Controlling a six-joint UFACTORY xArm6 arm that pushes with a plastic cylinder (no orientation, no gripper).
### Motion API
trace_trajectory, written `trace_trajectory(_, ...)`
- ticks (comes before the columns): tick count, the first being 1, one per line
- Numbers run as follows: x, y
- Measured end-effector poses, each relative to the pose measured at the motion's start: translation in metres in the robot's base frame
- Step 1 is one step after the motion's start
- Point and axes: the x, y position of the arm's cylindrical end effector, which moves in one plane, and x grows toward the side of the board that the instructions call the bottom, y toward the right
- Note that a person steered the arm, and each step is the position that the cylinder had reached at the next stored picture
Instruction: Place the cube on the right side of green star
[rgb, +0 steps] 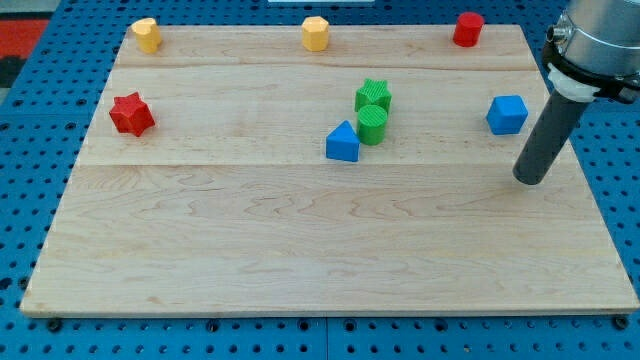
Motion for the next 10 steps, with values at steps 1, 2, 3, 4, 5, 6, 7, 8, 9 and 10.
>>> trace_trajectory(1,-0.012,0.061)
trace_trajectory(2,-0.046,0.104)
trace_trajectory(3,-0.063,0.104)
trace_trajectory(4,-0.063,0.059)
trace_trajectory(5,-0.070,0.042)
trace_trajectory(6,-0.089,0.038)
trace_trajectory(7,-0.090,-0.012)
trace_trajectory(8,-0.090,-0.084)
trace_trajectory(9,-0.082,-0.073)
trace_trajectory(10,0.006,-0.097)
